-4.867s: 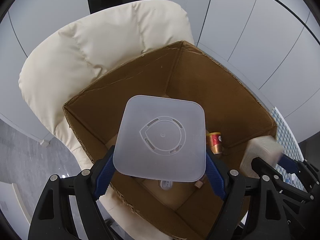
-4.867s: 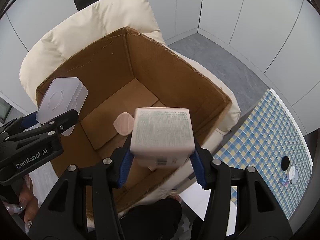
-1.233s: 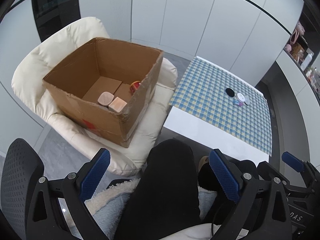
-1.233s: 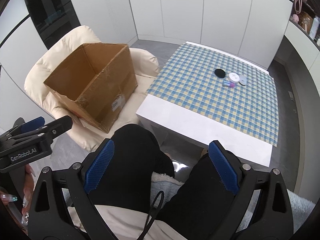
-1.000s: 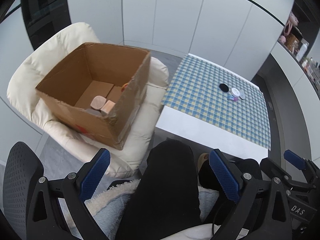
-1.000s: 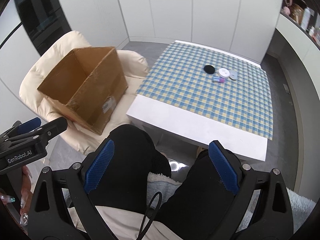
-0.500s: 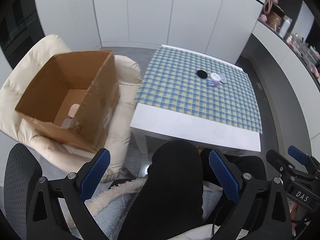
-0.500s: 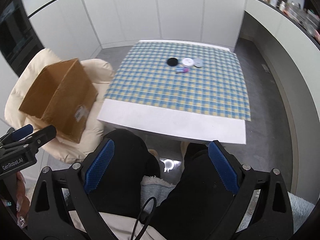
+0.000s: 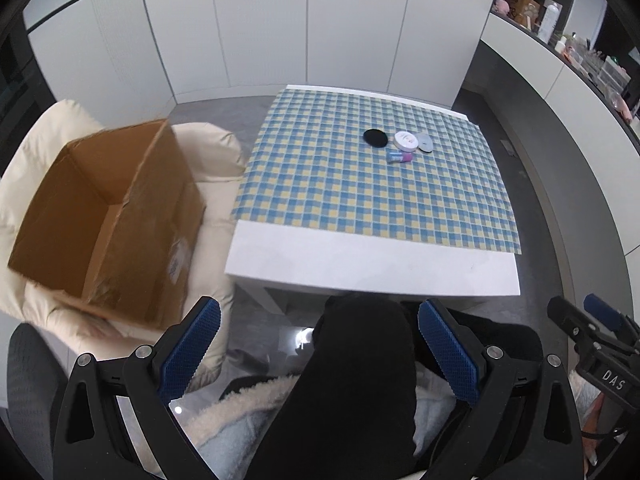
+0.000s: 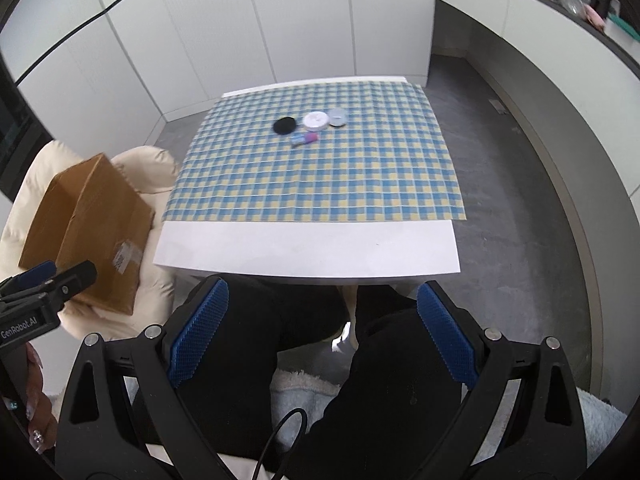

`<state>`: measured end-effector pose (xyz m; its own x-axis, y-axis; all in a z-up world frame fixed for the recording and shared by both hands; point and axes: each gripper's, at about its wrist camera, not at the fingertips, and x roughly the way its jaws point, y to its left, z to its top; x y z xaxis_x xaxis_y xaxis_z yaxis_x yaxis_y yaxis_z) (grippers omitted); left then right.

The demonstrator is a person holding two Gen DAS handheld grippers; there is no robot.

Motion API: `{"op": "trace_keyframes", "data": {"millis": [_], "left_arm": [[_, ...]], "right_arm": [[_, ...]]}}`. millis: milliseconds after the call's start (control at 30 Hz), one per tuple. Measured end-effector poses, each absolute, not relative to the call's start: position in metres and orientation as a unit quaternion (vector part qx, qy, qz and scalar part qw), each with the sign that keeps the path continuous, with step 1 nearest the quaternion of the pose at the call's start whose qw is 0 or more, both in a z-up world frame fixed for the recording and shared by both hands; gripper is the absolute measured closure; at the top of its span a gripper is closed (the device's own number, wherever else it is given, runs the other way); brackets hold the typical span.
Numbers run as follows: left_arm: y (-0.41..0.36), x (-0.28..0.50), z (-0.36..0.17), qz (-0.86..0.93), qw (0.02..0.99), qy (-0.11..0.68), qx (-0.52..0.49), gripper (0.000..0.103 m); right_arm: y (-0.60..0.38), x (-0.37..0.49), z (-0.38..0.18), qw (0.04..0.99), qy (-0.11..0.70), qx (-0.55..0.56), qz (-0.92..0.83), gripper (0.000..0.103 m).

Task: Organize objects
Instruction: 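Move both open tools over to the checked table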

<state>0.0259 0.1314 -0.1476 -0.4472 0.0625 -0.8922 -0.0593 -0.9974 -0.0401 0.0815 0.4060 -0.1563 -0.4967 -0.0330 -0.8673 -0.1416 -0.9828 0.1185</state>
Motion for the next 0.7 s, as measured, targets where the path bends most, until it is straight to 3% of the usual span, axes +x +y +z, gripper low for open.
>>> {"op": "trace_keyframes", "data": {"millis": [267,567,700], "left_arm": [[0.156,-0.015,-0.162,0.87,0.05,-0.005,-0.49,0.003],[0.181,-0.065,-0.186,0.888,0.09,0.042,-0.449,0.003],[0.176,-0.1,-0.204,0.88,0.095,0.009,-0.466,0.003]], "right_arm": [[0.441,0.055,-0.185,0.059,0.09,-0.517,0.849,0.006],[0.465,-0.003,-0.216,0.068,0.078,-0.522,0.847,0.006],[0.466,-0.04,-0.233,0.064,0.065,-0.517,0.851,0.006]]}}
